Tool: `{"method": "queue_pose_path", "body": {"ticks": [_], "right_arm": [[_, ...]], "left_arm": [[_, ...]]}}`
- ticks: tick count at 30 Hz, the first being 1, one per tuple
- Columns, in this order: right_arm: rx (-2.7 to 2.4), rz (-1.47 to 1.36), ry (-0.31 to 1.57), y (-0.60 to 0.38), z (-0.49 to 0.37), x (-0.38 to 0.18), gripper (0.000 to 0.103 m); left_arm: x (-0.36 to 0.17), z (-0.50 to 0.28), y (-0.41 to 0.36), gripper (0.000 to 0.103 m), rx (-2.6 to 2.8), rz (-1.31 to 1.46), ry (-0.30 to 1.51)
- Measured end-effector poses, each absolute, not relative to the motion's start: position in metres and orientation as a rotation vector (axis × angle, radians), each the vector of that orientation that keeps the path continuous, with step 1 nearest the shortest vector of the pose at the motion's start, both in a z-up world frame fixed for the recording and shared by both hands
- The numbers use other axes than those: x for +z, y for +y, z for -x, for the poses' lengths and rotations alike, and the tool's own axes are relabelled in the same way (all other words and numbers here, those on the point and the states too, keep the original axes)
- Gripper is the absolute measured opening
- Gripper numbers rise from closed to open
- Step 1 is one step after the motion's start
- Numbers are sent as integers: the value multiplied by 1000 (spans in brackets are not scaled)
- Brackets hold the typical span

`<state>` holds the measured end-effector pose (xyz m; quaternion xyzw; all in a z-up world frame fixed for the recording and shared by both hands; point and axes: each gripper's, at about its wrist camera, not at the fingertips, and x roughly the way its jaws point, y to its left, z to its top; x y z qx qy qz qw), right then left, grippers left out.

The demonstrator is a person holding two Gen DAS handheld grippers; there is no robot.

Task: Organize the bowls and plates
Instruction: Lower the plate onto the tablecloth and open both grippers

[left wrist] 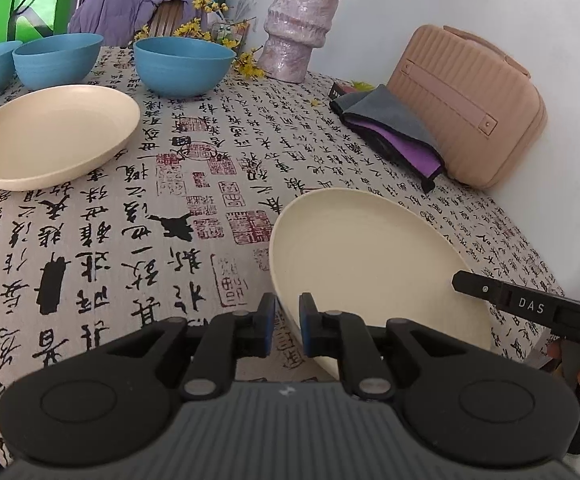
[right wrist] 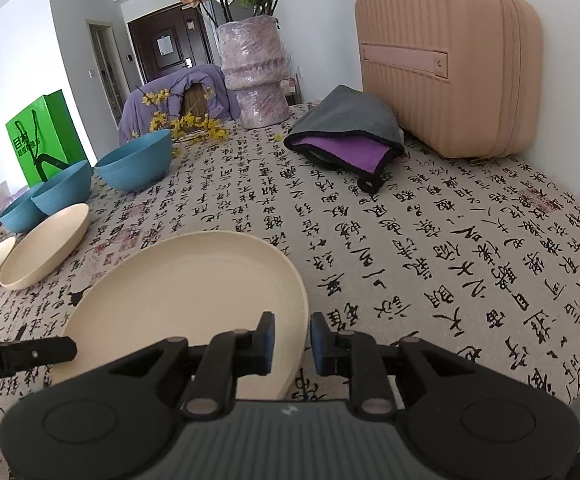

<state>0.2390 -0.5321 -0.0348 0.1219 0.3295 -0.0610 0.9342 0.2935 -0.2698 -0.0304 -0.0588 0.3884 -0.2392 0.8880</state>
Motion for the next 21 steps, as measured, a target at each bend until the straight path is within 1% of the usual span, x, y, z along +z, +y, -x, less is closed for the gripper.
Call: {"method": "queue_pose_path", "body": {"ticks": [2, 4, 6, 8, 9, 10, 12, 13, 14, 15, 16, 18, 19, 20, 21], "right_arm": [[-122, -239, 670, -532, -238, -34, 26], [-126, -228, 662, -531, -237, -33, 39], [-135, -215, 652, -530, -234, -30, 45], [-141, -202, 646, -529, -232, -27, 48], [-144, -196, 645, -528, -231, -26, 53], [-147, -187, 642, -527, -229, -24, 56], [-151, -165, 631, -525, -225, -20, 68], [-152, -155, 625, -525, -223, -18, 70], [-154, -143, 616, -523, -220, -16, 70], [-157, -131, 607, -522, -217, -13, 73], [-162, -122, 600, -521, -214, -10, 76], [-168, -102, 572, -516, -206, -3, 81], [-168, -92, 556, -514, -201, 1, 82], [-168, -82, 541, -511, -197, 5, 84], [-170, -68, 520, -507, -192, 9, 87]], "left_arm": [[-27, -291, -269, 13, -494, 115, 795], [-23, -287, -268, 18, -486, 103, 777], [-18, -283, -265, 36, -475, 97, 760], [-14, -278, -262, 43, -460, 87, 744], [-12, -276, -261, 48, -455, 81, 739], [-10, -274, -260, 52, -443, 73, 739], [-5, -266, -257, 62, -418, 60, 720], [-3, -262, -255, 66, -412, 49, 704], [-1, -257, -254, 73, -396, 35, 688], [2, -252, -253, 77, -382, 22, 670], [5, -247, -251, 79, -375, 13, 652], [11, -237, -246, 90, -359, 9, 625], [13, -233, -243, 92, -347, 11, 612], [16, -227, -239, 99, -328, 17, 595], [19, -222, -236, 102, -313, 21, 579]]}}
